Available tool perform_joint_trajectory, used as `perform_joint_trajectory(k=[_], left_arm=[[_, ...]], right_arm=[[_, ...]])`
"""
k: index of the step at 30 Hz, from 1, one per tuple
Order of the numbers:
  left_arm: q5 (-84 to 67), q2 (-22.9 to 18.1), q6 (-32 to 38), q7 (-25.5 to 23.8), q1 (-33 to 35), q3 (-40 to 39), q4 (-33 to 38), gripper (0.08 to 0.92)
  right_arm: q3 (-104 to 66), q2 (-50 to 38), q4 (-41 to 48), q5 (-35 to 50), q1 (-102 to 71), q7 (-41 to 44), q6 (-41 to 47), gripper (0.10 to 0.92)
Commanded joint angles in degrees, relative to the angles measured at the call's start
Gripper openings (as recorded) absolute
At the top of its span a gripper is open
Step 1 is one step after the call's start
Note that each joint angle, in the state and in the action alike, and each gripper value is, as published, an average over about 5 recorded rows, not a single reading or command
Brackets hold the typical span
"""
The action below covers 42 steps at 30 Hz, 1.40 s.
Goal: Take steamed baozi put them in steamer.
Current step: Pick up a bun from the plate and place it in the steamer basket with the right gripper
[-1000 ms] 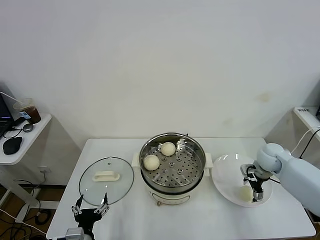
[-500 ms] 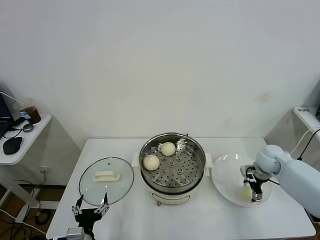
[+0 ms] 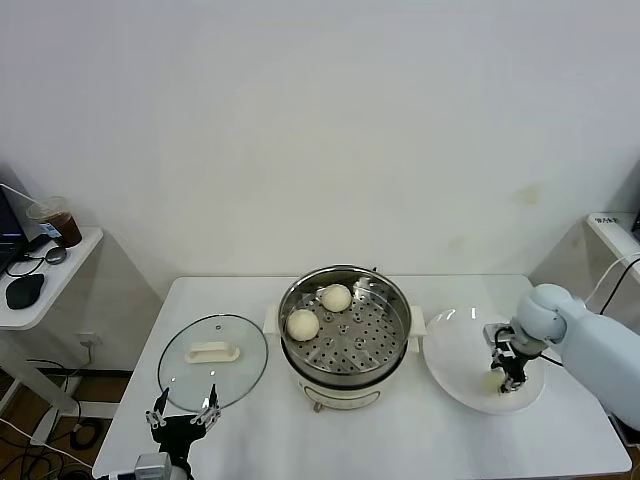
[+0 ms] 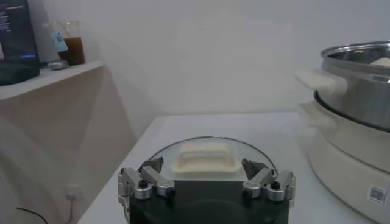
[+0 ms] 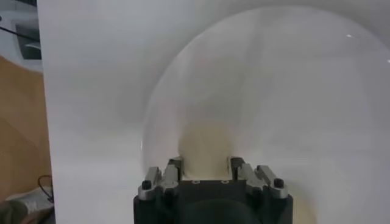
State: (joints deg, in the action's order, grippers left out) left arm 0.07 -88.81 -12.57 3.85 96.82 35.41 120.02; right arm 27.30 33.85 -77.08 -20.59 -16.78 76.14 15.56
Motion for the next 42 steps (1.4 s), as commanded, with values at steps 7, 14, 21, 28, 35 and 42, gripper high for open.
perform_joint_trajectory(k=[7,14,21,28,35,42], left_arm=[[0.2,0.1,0.4,0.6,-0.4,-0.6,0.7,0.823],[0.4,0.1,0.9,1.1,-0.9,-0.7,1.2,0.823],[0.4,0.3,1.2,1.2,-0.6,-0.8,2.1,0.823],[0.4,0.0,1.2,1.5,-0.2,-0.7,2.8,0.823],[0.6,-1.1,1.2,1.5,-0.2,-0.4,3.6,0.823],[0.7,-1.7,1.3,1.6,-0.1,-0.6,3.8,0.823]], right_arm=[[15.2,2.6,-0.9,12.2,30.0,2.5,0.9,0.475],[24.2,11.5,0.0,20.9,46.3,4.5,1.6,0.475],[25.8,17.7,2.7,29.6,49.7,5.6,-11.5,0.475],[28.0,21.0,0.1,22.4,47.7,1.7,-34.9,0.473],[34.2,21.6,-6.0,17.8,45.3,-2.5,-48.6,0.473],[35.7,24.3,-10.4,8.9,42.6,-5.2,-52.8,0.475]])
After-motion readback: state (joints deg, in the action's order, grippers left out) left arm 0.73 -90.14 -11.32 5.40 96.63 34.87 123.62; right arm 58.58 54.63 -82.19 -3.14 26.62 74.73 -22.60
